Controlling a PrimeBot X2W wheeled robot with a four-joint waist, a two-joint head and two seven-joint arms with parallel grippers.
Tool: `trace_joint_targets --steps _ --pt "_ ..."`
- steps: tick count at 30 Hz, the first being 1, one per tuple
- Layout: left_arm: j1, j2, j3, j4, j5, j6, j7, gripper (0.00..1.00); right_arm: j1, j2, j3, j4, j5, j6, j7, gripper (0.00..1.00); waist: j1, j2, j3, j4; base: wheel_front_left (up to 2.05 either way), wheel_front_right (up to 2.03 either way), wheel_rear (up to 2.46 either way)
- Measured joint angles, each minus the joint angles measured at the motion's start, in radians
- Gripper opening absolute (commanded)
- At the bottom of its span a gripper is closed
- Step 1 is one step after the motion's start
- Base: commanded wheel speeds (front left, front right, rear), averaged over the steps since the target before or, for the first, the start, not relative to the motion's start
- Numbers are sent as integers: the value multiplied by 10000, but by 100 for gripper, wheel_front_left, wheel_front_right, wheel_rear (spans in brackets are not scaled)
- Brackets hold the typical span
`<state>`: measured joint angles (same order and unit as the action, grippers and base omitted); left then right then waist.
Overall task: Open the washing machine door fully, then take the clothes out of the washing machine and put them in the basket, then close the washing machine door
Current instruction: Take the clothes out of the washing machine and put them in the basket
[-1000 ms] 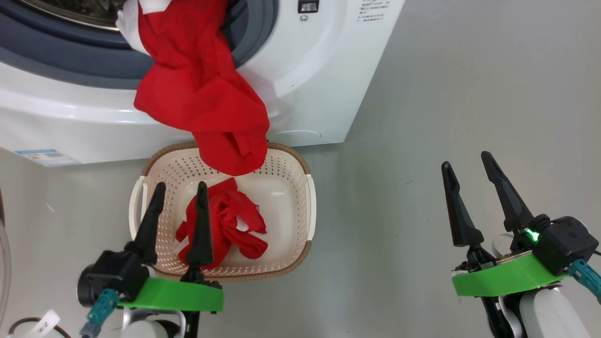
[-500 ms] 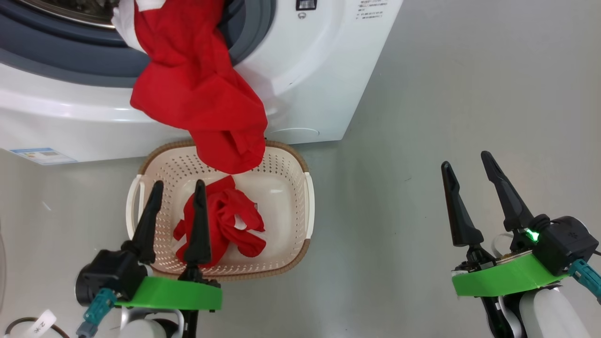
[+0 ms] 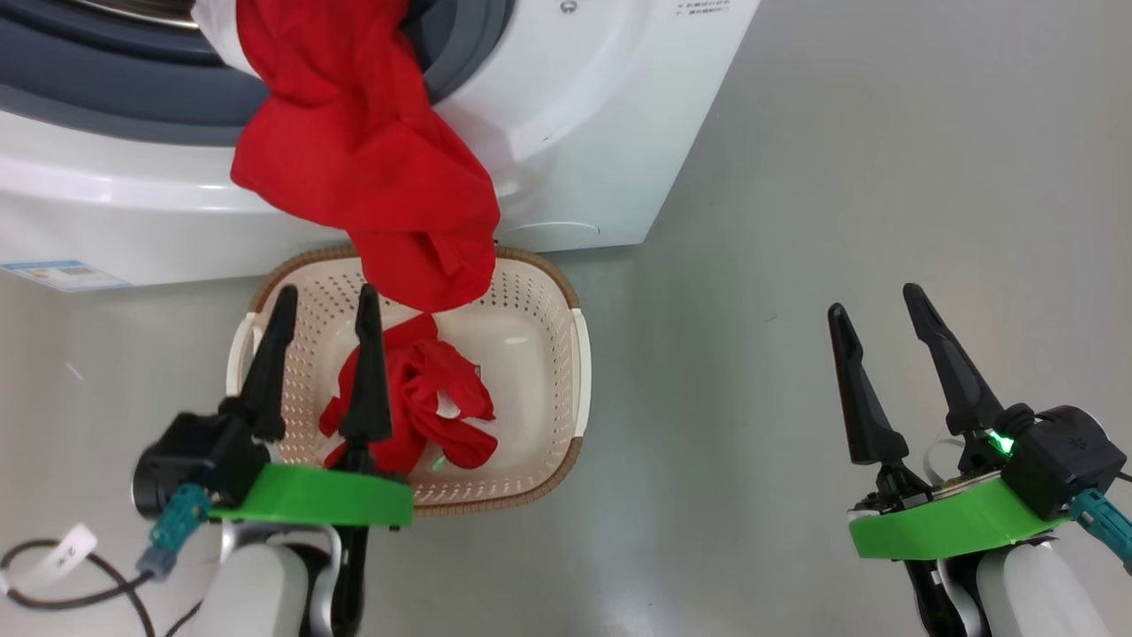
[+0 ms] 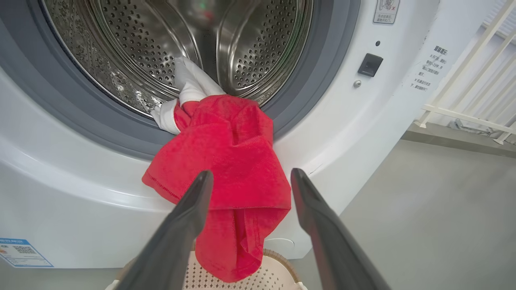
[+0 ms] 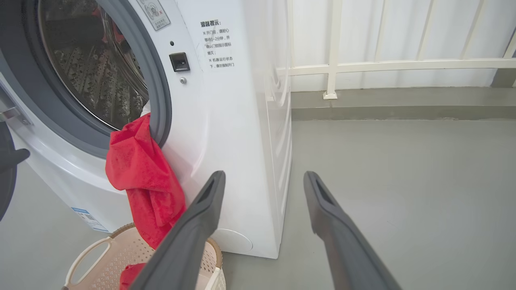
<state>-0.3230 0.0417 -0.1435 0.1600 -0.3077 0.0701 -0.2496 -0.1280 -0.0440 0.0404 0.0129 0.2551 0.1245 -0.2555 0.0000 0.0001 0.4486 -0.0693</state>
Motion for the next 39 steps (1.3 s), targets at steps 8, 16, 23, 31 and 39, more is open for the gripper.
trace_joint_targets --steps 8,16,23,31,39 --pt "-1109 48 98 464 -36 -21 0 100 -12 0 63 -10 0 0 0 100 -1 0 303 -59 0 0 0" --pt "-2627 349 146 1267 -67 -178 29 100 -56 0 109 -23 -2 0 0 100 0 0 702 -163 0 0 0" --pt "-4086 424 136 2063 -10 -178 240 100 -384 0 153 -98 -2 0 0 100 0 0 1101 -253 0 0 0" --pt "-5532 698 138 3415 -17 -280 706 100 -492 0 339 -105 0 0 0 100 0 0 1429 -399 0 0 0" --pt "-7262 995 188 4823 -113 -397 1833 100 -674 -2 382 -81 0 0 0 100 0 0 1620 -532 0 0 0"
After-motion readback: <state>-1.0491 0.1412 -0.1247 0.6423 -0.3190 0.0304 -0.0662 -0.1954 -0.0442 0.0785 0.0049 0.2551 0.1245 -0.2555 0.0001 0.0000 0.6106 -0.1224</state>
